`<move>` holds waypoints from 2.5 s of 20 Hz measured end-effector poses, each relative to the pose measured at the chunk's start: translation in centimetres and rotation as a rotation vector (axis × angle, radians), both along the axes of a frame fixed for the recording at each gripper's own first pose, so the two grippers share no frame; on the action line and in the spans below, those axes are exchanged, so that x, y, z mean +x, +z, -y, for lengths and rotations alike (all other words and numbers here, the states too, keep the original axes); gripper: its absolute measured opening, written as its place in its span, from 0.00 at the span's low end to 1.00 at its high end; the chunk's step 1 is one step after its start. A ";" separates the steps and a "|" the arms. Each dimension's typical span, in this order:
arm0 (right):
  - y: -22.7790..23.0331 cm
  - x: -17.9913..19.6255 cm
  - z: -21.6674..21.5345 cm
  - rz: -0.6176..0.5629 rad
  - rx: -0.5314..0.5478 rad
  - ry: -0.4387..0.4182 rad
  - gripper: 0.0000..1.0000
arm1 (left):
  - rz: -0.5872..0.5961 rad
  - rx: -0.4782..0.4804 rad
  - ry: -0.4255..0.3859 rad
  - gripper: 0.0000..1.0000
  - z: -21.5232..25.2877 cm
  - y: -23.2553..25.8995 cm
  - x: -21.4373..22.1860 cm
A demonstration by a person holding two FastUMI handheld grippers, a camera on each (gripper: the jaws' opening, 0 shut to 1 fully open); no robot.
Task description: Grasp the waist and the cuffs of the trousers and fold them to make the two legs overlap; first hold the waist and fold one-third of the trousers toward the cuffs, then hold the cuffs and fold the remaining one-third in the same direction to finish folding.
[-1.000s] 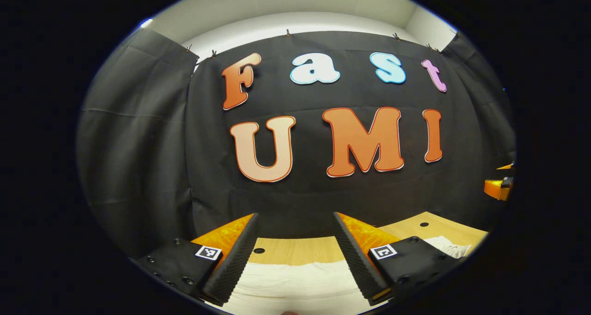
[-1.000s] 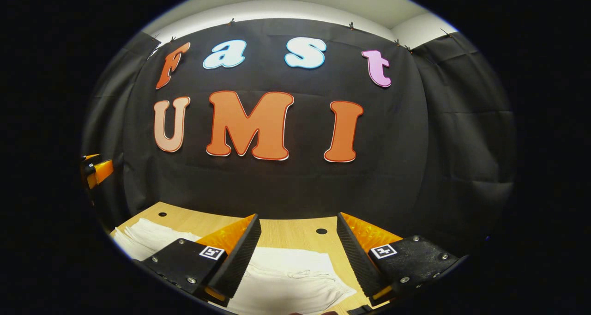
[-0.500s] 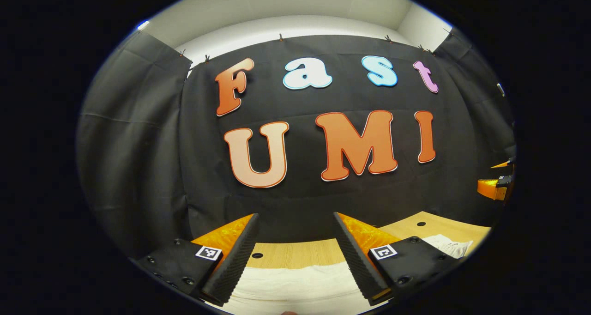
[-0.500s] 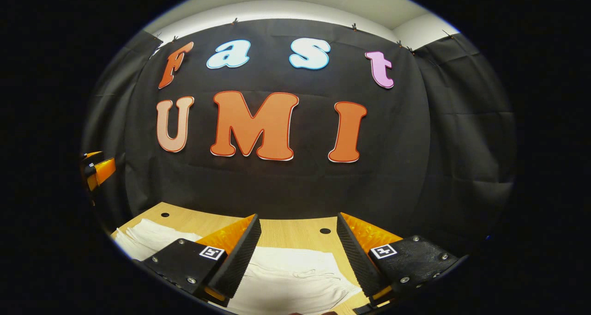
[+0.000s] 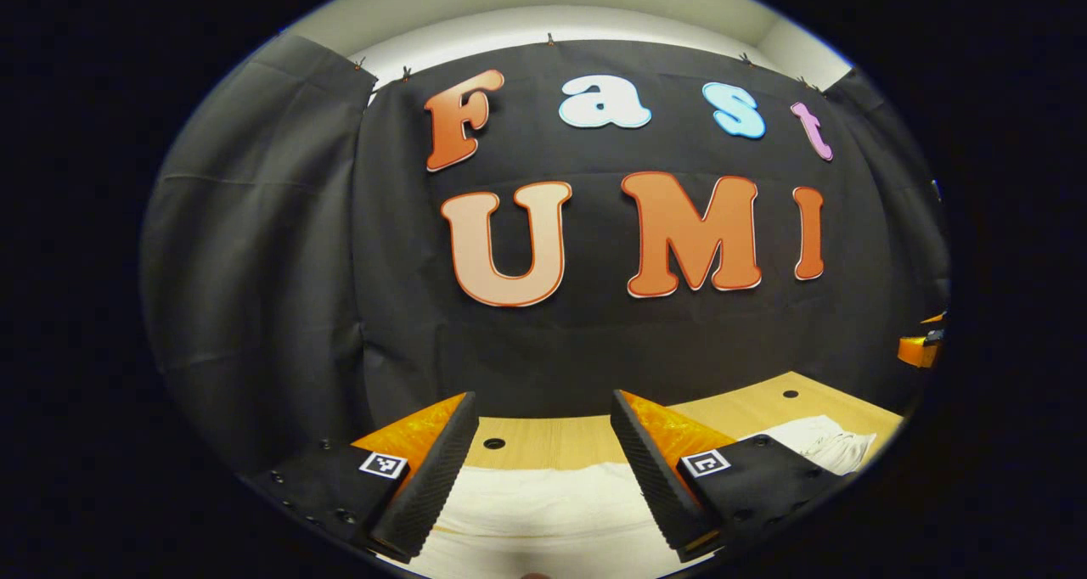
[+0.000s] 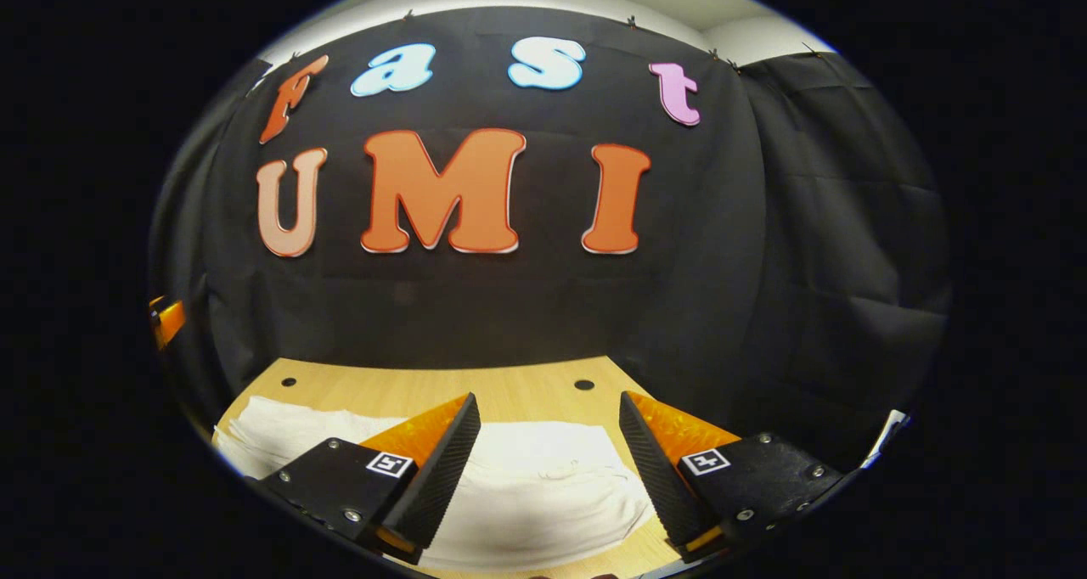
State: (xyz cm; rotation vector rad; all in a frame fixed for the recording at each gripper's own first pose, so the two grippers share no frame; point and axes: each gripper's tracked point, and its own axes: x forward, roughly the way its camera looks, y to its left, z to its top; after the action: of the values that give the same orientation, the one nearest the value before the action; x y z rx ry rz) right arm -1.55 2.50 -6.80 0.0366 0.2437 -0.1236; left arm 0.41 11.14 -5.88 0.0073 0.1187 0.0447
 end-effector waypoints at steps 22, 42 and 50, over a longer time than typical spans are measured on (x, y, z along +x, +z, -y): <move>-18.1 -3.9 9.5 -0.545 0.283 -0.231 0.97 | -0.832 -0.449 0.324 0.99 -14.5 -28.2 -13.9; -25.0 -3.6 8.6 -0.731 0.466 -0.202 0.94 | -0.962 -1.036 0.609 0.98 -18.6 -36.4 -22.0; -26.1 -3.3 8.6 -0.750 0.507 -0.212 0.95 | -0.879 -1.143 0.628 0.84 -20.2 -37.0 -19.3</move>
State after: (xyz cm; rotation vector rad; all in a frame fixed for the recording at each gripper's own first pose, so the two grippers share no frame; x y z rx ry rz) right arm -4.87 -6.07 -32.88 0.5272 1.0177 -0.2821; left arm -18.89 31.30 -42.85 -1.1654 1.0096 0.5980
